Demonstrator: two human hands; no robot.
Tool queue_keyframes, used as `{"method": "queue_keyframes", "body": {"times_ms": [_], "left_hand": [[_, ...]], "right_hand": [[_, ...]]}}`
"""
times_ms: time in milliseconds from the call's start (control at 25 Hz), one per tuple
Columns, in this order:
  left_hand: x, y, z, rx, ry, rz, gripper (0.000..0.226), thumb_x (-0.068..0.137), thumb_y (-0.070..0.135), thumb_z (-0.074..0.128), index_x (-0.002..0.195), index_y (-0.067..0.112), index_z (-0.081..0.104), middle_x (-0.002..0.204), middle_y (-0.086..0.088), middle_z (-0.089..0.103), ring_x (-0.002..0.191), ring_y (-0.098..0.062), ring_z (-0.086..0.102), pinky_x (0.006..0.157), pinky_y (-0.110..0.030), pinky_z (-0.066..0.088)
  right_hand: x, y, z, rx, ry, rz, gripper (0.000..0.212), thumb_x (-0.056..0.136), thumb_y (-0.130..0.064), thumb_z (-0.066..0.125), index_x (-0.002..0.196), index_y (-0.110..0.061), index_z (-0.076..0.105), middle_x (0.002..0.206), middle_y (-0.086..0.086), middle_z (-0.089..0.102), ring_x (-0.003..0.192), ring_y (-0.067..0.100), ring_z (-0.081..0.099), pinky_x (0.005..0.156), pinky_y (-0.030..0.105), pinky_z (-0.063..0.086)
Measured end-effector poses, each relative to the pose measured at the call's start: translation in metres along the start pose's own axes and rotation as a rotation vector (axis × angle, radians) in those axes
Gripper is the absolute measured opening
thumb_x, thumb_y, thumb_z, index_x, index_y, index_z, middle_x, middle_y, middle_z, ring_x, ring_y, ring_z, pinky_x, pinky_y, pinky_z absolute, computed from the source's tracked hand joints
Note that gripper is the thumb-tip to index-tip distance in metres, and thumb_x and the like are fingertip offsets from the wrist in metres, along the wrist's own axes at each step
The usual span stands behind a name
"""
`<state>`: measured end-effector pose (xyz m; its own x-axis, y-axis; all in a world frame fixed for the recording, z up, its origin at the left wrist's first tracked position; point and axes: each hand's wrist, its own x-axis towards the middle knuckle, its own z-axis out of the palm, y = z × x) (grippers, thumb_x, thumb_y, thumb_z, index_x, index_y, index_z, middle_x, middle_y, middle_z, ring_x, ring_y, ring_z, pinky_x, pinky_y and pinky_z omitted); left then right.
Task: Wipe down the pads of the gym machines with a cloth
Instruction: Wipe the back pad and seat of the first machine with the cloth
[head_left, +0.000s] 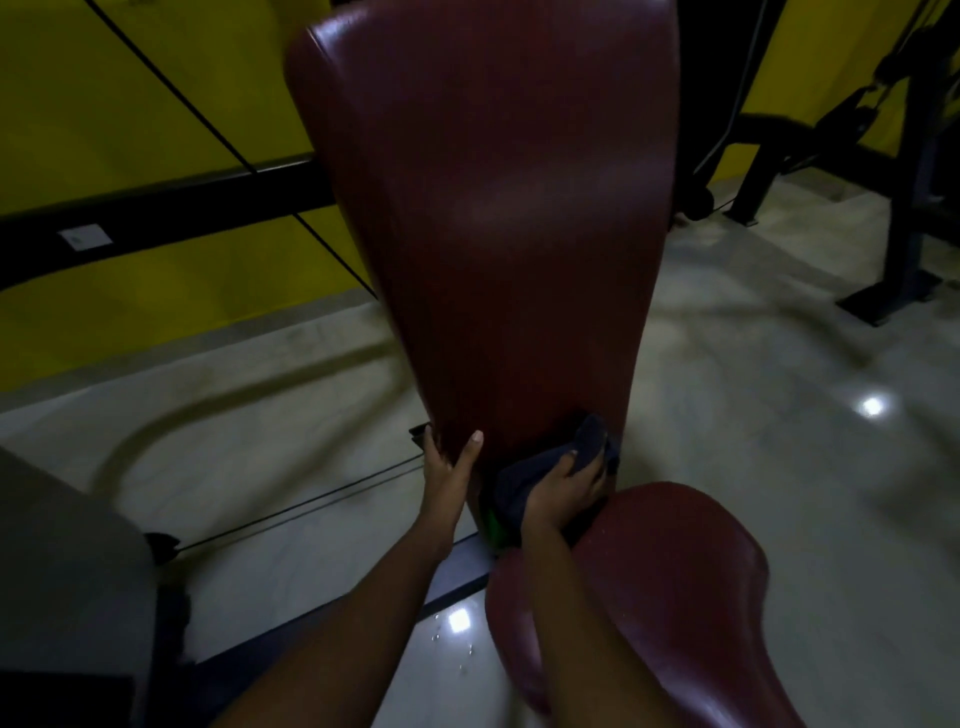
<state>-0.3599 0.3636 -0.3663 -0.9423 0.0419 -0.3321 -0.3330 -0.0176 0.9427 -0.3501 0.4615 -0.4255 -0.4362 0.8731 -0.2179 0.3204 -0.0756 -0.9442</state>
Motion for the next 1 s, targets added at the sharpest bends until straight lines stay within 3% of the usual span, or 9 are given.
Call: {"method": "queue_keyframes", "body": {"times_ms": [160,240,320,480,600,680,760,880,1000], "left_hand": [[-0.058,0.017,-0.009,0.036,0.061,-0.137,0.061,0.097,0.031,0.045,0.149,0.016,0.017,0.153,-0.007,0.027,0.138,-0.02,0.03,0.098,-0.022,0.025],[-0.09,0.014,-0.014,0.035,0.098,-0.181,0.055,0.098,0.029,0.043,0.147,0.013,0.024,0.151,-0.007,0.031,0.136,-0.021,0.033,0.097,-0.022,0.027],[-0.118,0.01,-0.013,0.051,0.089,-0.224,0.052,0.098,0.026,0.045,0.145,0.012,0.03,0.15,-0.008,0.034,0.134,-0.024,0.036,0.099,-0.026,0.031],[-0.148,-0.015,-0.004,0.044,0.149,-0.304,0.049,0.098,0.025,0.045,0.144,0.012,0.033,0.145,-0.011,0.041,0.129,-0.027,0.042,0.1,-0.031,0.035],[-0.158,-0.036,0.012,0.045,0.292,-0.375,0.045,0.099,0.03,0.04,0.14,0.01,0.039,0.142,-0.009,0.044,0.127,-0.027,0.042,0.101,-0.033,0.033],[-0.161,-0.049,0.027,-0.015,0.378,-0.401,0.042,0.099,0.032,0.038,0.134,0.009,0.045,0.133,-0.006,0.049,0.121,-0.025,0.047,0.097,-0.033,0.035],[-0.156,-0.072,0.042,-0.106,0.453,-0.406,0.048,0.095,0.042,0.039,0.123,0.006,0.054,0.127,-0.012,0.057,0.112,-0.028,0.055,0.097,-0.038,0.043],[-0.137,-0.119,0.056,-0.307,0.544,-0.439,0.071,0.078,0.067,0.039,0.116,0.012,0.063,0.112,-0.015,0.067,0.105,-0.031,0.062,0.096,-0.046,0.048],[-0.129,-0.118,0.057,-0.457,0.602,-0.442,0.066,0.086,0.069,0.035,0.107,0.016,0.067,0.102,-0.01,0.07,0.095,-0.024,0.065,0.09,-0.039,0.05]], "right_hand": [[-0.03,-0.036,-0.052,0.03,-0.092,-0.13,0.048,0.099,-0.026,0.042,0.141,-0.006,0.033,0.144,0.016,0.039,0.132,0.03,0.039,0.111,0.039,0.031],[-0.04,-0.039,-0.095,-0.046,-0.201,-0.077,0.054,0.096,-0.045,0.041,0.143,-0.02,0.033,0.145,0.009,0.04,0.132,0.026,0.04,0.109,0.04,0.034],[-0.048,-0.036,-0.143,-0.181,-0.306,-0.152,0.058,0.089,-0.057,0.043,0.141,-0.035,0.031,0.145,-0.002,0.04,0.134,0.02,0.039,0.106,0.032,0.036],[-0.046,-0.075,-0.188,-0.257,-0.336,-0.3,0.047,0.095,-0.029,0.043,0.135,-0.005,0.044,0.139,0.015,0.046,0.125,0.033,0.043,0.102,0.043,0.036],[-0.029,-0.084,-0.2,-0.649,-0.621,-0.589,0.053,0.087,-0.032,0.034,0.137,-0.015,0.044,0.142,0.012,0.043,0.118,0.035,0.043,0.098,0.04,0.036],[-0.019,-0.065,-0.202,-0.94,-0.847,-0.696,0.051,0.094,-0.023,0.04,0.144,-0.023,0.031,0.152,0.006,0.027,0.124,0.034,0.035,0.102,0.04,0.031],[-0.016,-0.036,-0.199,-1.132,-1.049,-0.806,0.055,0.096,-0.028,0.038,0.147,-0.032,0.018,0.156,0.003,0.016,0.129,0.031,0.031,0.103,0.042,0.029],[-0.013,0.004,-0.192,-1.254,-1.218,-0.954,0.056,0.087,-0.048,0.028,0.141,-0.037,0.034,0.149,0.005,0.036,0.128,0.033,0.044,0.098,0.052,0.039],[-0.004,0.027,-0.173,-1.341,-1.332,-1.086,0.057,0.08,-0.053,0.029,0.133,-0.04,0.046,0.141,0.003,0.049,0.123,0.032,0.051,0.095,0.056,0.043]]}}
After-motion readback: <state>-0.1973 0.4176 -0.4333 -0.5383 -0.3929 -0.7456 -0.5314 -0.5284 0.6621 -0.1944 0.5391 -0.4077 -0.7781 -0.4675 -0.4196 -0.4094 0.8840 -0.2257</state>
